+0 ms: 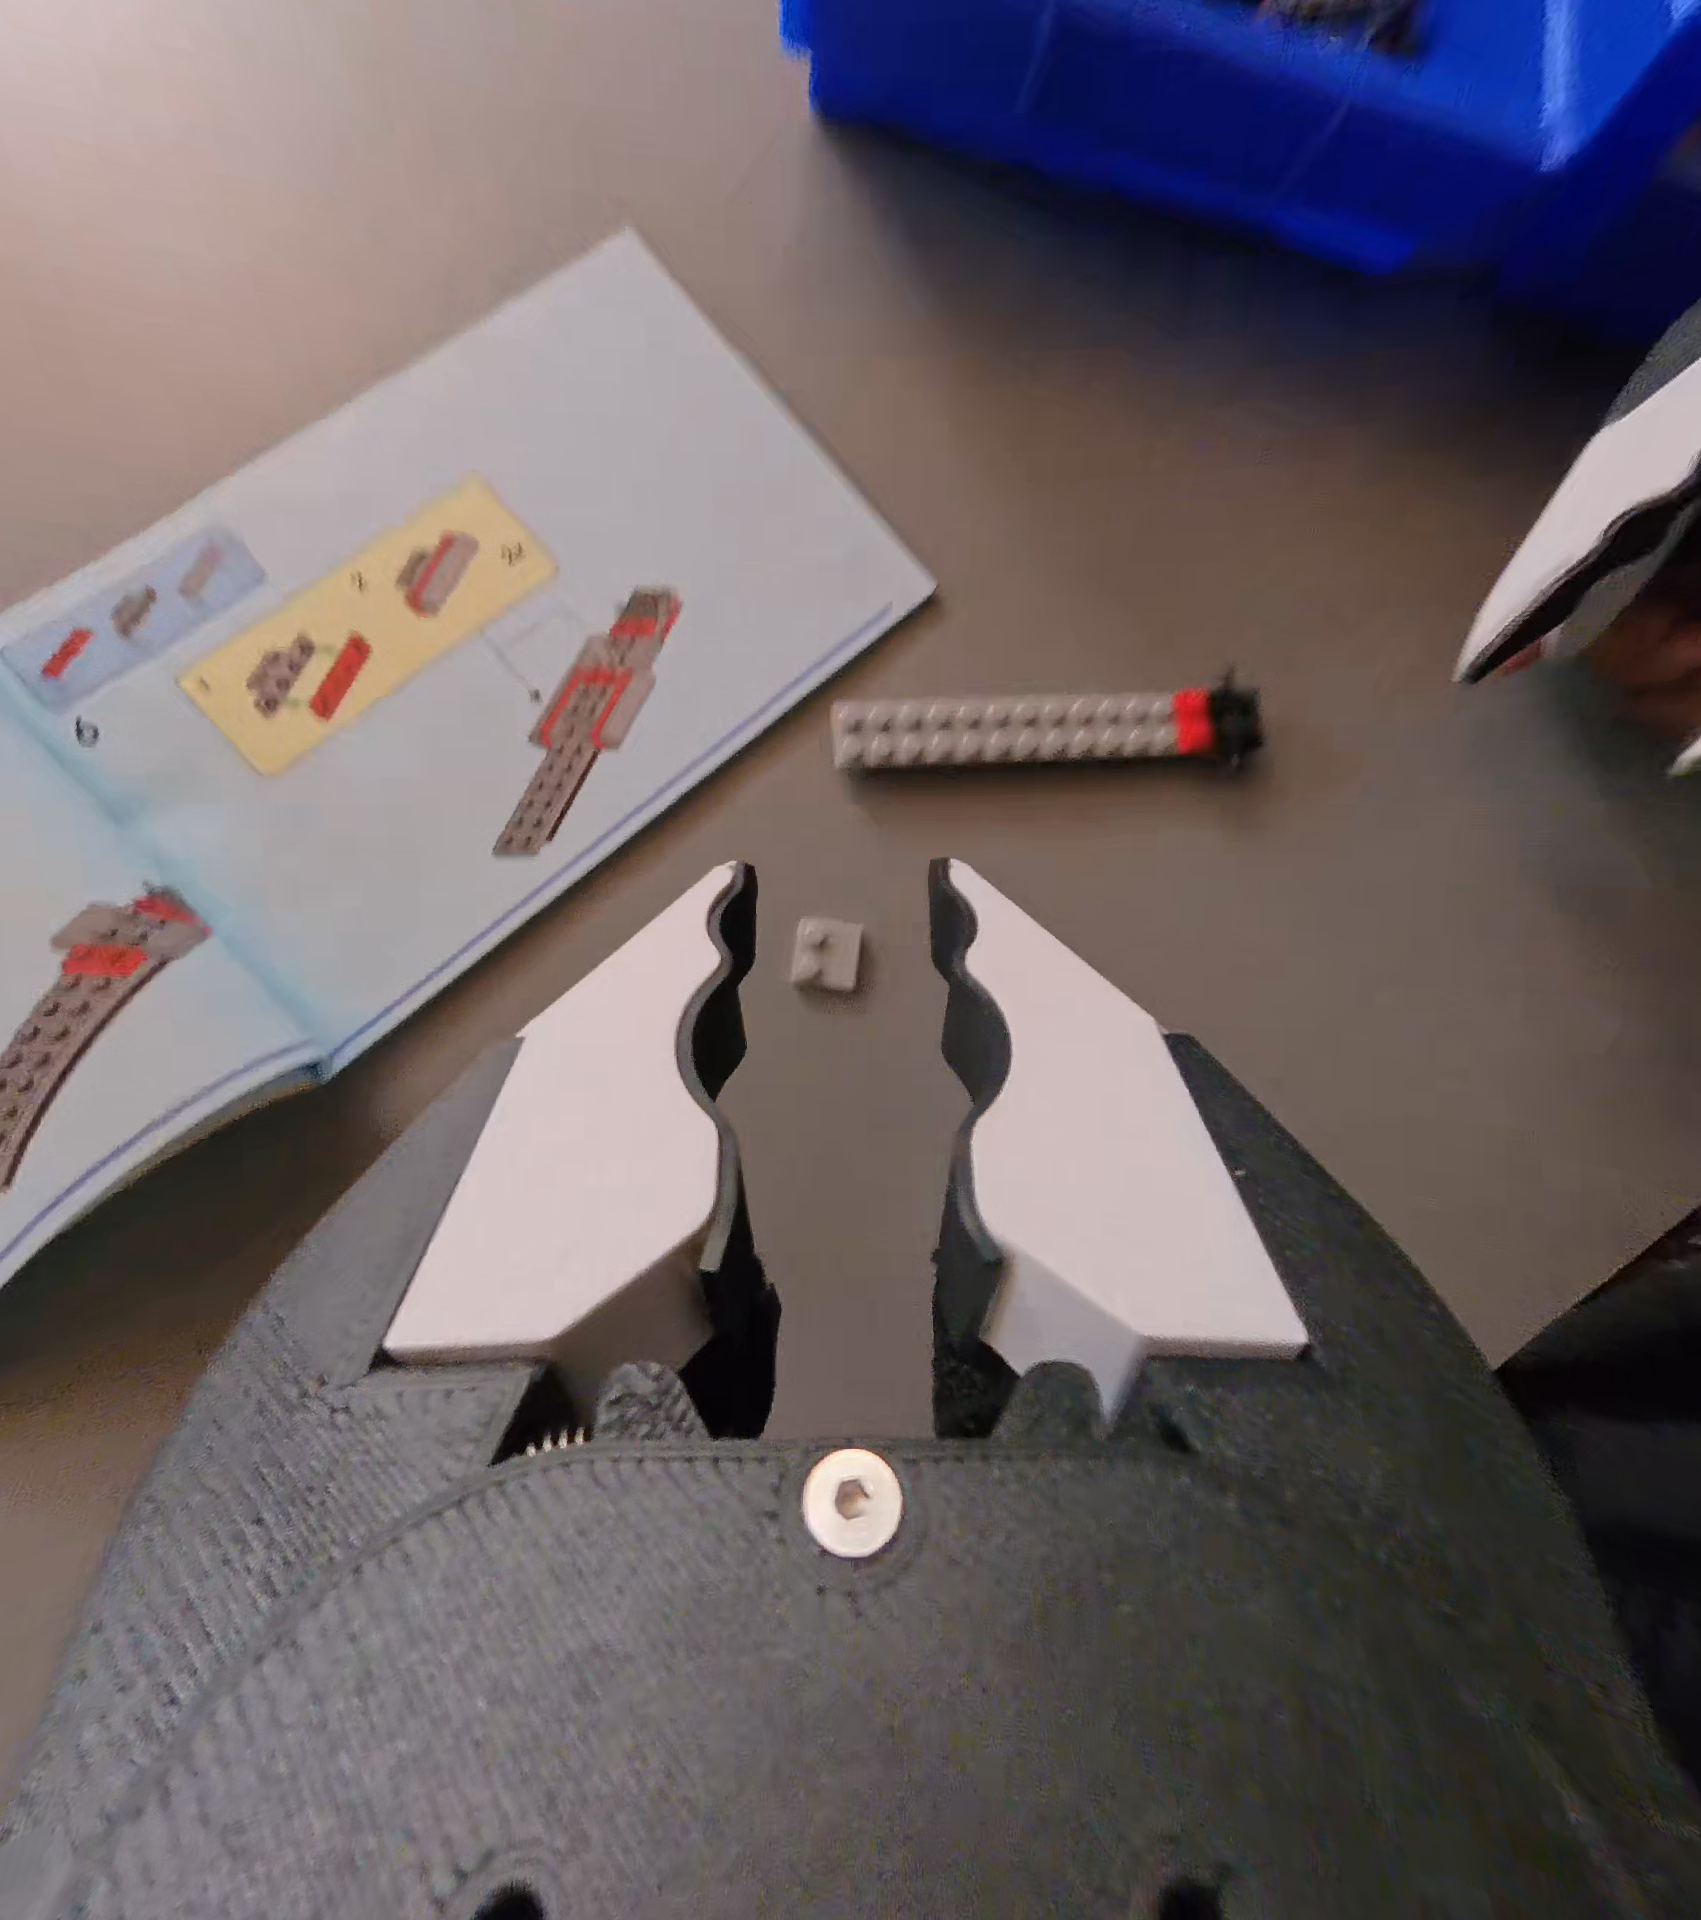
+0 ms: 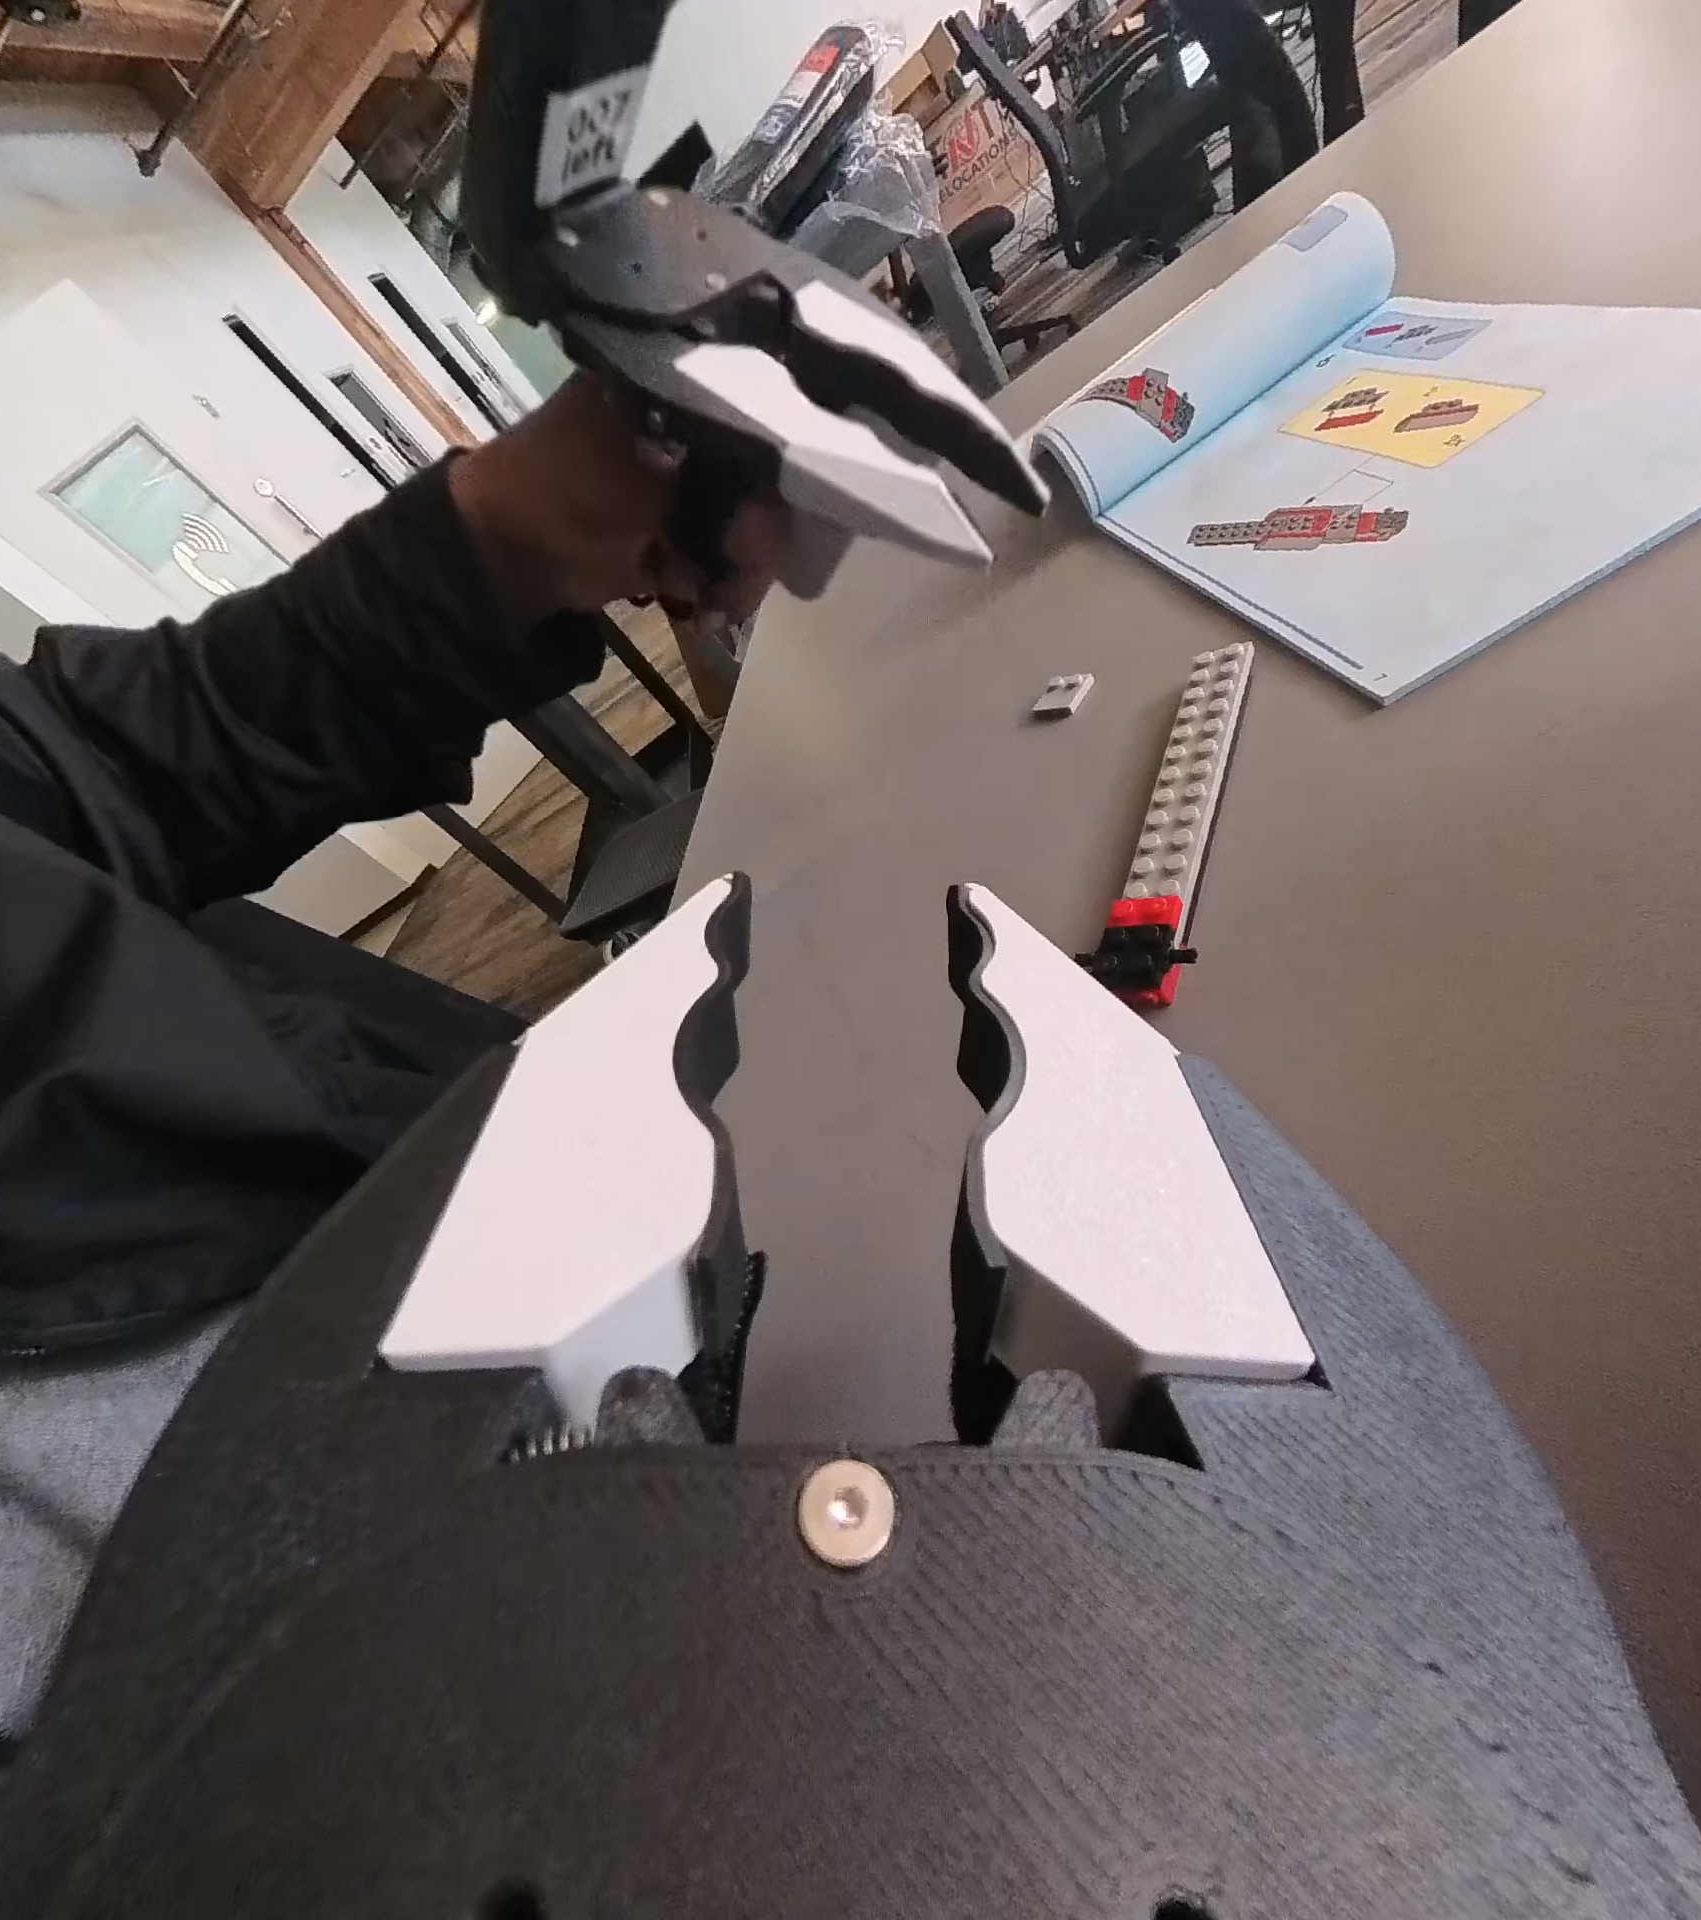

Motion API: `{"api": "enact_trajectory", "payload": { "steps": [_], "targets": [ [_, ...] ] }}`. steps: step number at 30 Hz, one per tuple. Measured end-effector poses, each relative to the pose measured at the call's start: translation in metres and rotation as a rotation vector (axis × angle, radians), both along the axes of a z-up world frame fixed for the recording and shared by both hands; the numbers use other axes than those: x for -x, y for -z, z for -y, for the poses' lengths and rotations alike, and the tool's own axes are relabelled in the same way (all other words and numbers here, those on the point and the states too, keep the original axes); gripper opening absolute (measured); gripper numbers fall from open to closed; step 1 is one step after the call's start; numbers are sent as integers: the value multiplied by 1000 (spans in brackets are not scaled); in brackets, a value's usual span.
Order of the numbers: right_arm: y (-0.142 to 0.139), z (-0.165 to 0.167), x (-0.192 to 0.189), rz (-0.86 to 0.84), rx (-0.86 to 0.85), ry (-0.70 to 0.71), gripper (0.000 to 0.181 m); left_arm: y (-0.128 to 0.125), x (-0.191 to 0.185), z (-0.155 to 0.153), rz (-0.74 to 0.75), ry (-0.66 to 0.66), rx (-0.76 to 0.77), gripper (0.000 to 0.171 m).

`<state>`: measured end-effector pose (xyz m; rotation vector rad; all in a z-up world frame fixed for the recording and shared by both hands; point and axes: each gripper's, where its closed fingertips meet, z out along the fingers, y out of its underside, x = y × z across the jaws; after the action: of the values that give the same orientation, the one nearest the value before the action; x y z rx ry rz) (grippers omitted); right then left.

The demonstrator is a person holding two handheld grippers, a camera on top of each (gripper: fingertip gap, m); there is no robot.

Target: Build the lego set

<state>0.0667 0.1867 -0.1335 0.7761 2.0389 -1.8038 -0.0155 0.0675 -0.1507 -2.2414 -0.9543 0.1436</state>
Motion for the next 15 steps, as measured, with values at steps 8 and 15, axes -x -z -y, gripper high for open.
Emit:
{"api": "enact_trajectory", "payload": {
  "steps": [8,15],
  "targets": [
    [0,1,-1,-6,-2,-2,40,-15,6,-70,-72,115,-98,45],
    [-2,-7,-11,-47,-9,-4,40,-16,1,-163,-97,210,-229,49]
  ]
}}
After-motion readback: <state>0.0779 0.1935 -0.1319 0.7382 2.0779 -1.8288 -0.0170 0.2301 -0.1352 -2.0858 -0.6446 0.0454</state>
